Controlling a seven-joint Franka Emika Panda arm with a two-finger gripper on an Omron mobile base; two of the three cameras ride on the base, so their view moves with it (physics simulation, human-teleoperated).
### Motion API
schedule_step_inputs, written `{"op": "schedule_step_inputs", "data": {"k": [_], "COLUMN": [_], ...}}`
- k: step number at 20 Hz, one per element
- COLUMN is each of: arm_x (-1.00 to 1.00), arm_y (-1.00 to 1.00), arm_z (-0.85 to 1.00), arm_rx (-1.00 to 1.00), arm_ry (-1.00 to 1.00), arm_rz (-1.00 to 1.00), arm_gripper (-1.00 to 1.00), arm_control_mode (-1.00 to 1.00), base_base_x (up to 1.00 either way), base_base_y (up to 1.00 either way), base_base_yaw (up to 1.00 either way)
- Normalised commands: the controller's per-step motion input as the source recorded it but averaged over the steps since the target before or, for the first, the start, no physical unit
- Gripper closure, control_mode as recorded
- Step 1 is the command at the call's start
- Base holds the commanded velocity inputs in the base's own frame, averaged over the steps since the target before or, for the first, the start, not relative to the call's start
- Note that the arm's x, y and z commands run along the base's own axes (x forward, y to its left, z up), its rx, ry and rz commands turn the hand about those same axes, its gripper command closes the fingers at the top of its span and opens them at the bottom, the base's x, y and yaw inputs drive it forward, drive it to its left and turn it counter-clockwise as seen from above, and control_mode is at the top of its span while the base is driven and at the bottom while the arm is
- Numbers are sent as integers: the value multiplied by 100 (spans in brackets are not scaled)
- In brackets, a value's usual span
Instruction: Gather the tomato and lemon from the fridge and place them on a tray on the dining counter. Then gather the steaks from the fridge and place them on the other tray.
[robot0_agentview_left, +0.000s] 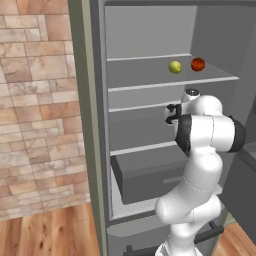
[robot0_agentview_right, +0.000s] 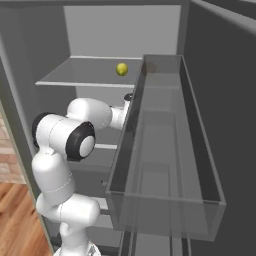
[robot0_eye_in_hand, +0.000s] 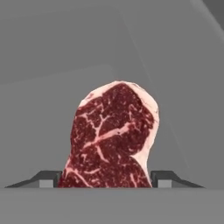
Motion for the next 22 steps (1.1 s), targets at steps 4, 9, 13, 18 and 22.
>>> {"op": "schedule_step_inputs", "data": {"k": [4, 9, 13, 18, 22], "arm_x": [-82, -96, -99, -95, -66], "arm_y": [4, 2, 4, 10, 23], "arm_z": [-48, -24, 37, 94, 100], "arm_rx": [0, 0, 0, 0, 1], "arm_ry": [-16, -16, -15, -4, 12], "arm_rz": [0, -1, 0, 0, 0], "arm_gripper": [100, 100, 100, 100, 100], "arm_control_mode": [-100, -100, -100, -100, -100], "base_base_x": [0, 0, 0, 0, 0], "base_base_y": [0, 0, 0, 0, 0], "base_base_yaw": [0, 0, 0, 0, 0]}}
